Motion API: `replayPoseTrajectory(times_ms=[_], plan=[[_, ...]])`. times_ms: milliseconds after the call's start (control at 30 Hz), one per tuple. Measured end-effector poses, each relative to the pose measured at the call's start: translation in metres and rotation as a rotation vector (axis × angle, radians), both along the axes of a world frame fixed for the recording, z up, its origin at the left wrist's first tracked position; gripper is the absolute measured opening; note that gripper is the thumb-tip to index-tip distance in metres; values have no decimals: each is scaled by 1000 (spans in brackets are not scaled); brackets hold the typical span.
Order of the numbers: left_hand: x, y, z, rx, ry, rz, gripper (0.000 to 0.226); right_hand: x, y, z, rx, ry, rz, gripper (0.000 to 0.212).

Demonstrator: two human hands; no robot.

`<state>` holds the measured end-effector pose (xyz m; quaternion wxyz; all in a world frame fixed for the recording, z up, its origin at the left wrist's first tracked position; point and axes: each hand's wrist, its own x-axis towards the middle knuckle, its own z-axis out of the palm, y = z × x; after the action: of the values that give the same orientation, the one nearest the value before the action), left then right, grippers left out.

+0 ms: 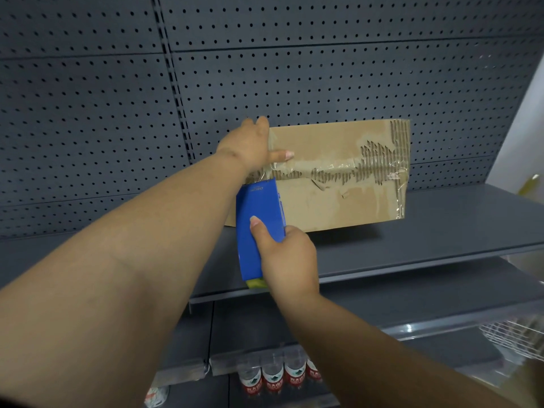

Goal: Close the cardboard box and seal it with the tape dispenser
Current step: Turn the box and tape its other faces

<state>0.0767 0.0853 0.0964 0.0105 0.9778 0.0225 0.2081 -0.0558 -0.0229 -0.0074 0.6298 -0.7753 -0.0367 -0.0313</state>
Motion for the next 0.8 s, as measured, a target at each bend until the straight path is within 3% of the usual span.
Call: replayPoseTrajectory(times_ms=[267,433,800], plan=[[7,7,2,-53,18,-48,84,1,3,-1,-1,-20,-25,46],[5,13,10,-125,135,-95,83,2,3,-1,-6,-43,-21,45],[6,17,11,-185,112,-91,37,2,8,-1,-18,-12,19,43]])
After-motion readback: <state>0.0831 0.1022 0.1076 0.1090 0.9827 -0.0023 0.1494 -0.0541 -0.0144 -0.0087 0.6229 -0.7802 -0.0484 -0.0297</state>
